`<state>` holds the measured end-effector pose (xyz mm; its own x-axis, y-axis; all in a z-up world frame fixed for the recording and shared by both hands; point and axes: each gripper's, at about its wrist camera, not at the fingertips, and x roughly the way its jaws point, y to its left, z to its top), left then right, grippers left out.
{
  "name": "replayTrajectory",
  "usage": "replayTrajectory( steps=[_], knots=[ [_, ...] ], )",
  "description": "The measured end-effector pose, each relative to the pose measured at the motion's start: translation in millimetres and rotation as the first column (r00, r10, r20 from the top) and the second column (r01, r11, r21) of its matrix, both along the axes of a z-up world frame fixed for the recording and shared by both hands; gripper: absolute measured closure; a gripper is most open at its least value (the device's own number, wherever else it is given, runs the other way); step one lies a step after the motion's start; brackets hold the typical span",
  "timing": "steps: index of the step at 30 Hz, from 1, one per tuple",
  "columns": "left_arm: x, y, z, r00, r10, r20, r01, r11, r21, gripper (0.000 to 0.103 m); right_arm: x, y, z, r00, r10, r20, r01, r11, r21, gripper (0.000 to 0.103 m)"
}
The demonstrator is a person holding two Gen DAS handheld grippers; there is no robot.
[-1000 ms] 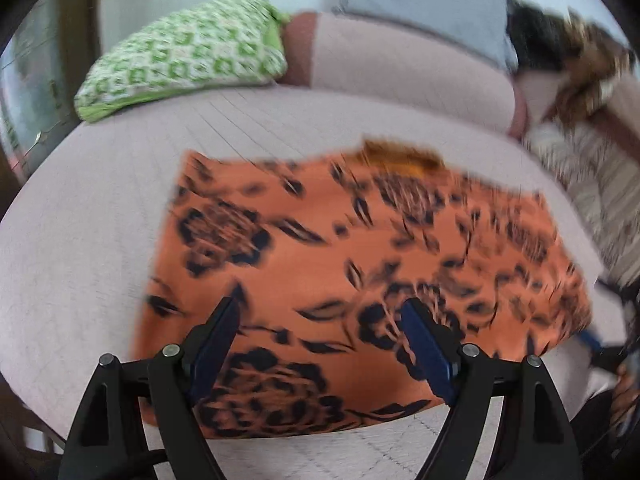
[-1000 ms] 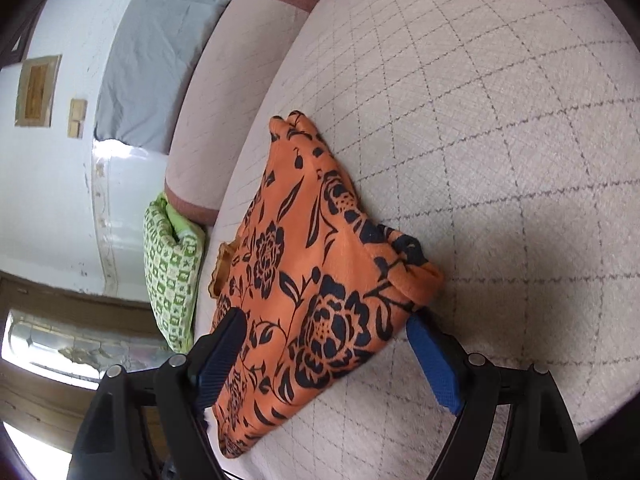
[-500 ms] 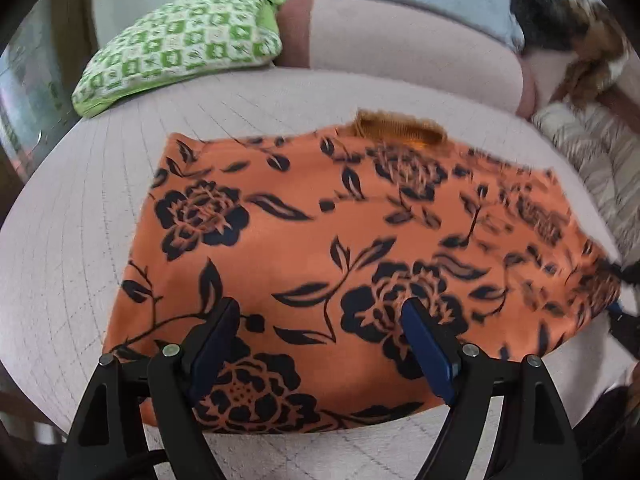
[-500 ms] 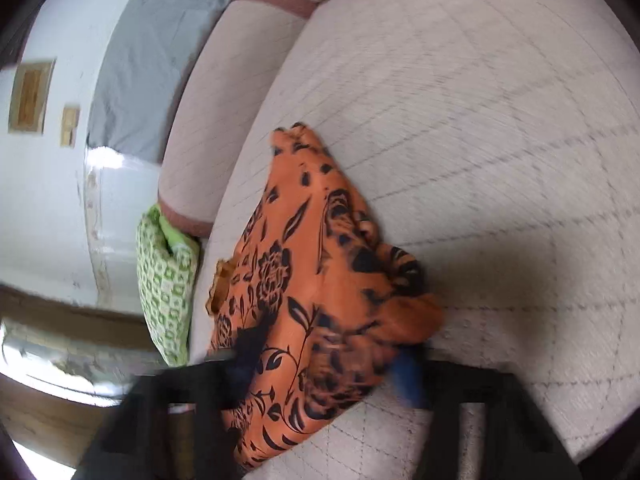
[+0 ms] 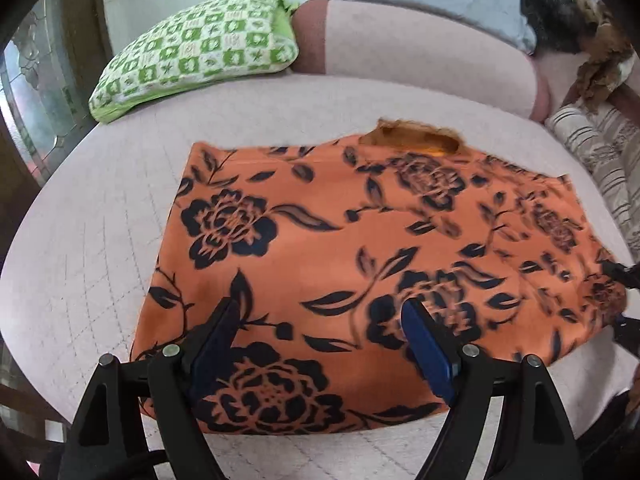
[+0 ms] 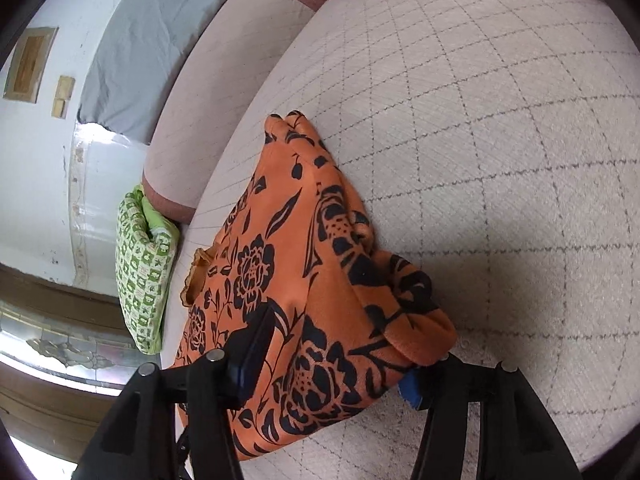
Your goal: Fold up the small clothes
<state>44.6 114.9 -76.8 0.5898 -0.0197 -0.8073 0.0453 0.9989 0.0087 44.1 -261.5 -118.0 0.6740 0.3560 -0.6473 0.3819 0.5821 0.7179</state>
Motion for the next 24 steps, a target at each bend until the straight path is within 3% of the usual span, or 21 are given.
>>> replayTrajectory(
  steps=[2,4,8,11,14,15,17,18,21,23,24],
  knots=[
    [9,-5,-24,0.997,-0.015,-0.071,0.019,0.998,0.054,0.015,3,1,1,1.000,0.008,-0.010,-0.009,1.000,-0.023,0.067],
    [5,-12,-25,0.999,-0.033,-0.021,0.035,0.994,0.102,0.014,8,0,-3,0.999,0.022,-0.044,-0.024,0.998,-0.051,0.085],
    [12,-8,-23,0.998,-0.042,-0.043,0.045,0.997,0.058,0.015,15,14,22,0.997,0.075,-0.031,-0.079,0.981,-0.178,0.091],
    [10,12,-6,0.999,-0.028,-0.036,0.025,0.996,-0.083,0.019,19,53,75,0.985,0.163,0.051,-0.139,0.937,-0.321,0.091],
    [-5,49,32,0.991,0.090,0.097,-0.066,0.972,-0.228,0.019,21,125,140,0.938,0.315,0.145,-0.210,0.848,-0.486,0.091],
    [-15,72,46,0.972,0.165,0.170,-0.115,0.956,-0.270,0.019,21,150,155,0.917,0.364,0.165,-0.233,0.822,-0.520,0.091],
    [-26,103,50,0.934,0.273,0.232,-0.197,0.931,-0.306,0.019,19,198,174,0.873,0.451,0.184,-0.275,0.768,-0.579,0.091],
    [-32,127,48,0.902,0.353,0.250,-0.264,0.907,-0.329,0.019,17,235,180,0.835,0.520,0.179,-0.315,0.719,-0.619,0.091],
    [-35,168,25,0.840,0.493,0.226,-0.401,0.845,-0.353,0.019,19,312,163,0.760,0.639,0.114,-0.415,0.614,-0.671,0.091],
    [-29,186,4,0.819,0.558,0.129,-0.484,0.795,-0.365,0.019,27,361,126,0.708,0.706,0.014,-0.514,0.529,-0.676,0.091],
    [-24,194,-7,0.812,0.581,0.058,-0.519,0.763,-0.385,0.020,36,386,91,0.675,0.733,-0.078,-0.590,0.473,-0.654,0.091]
  ],
)
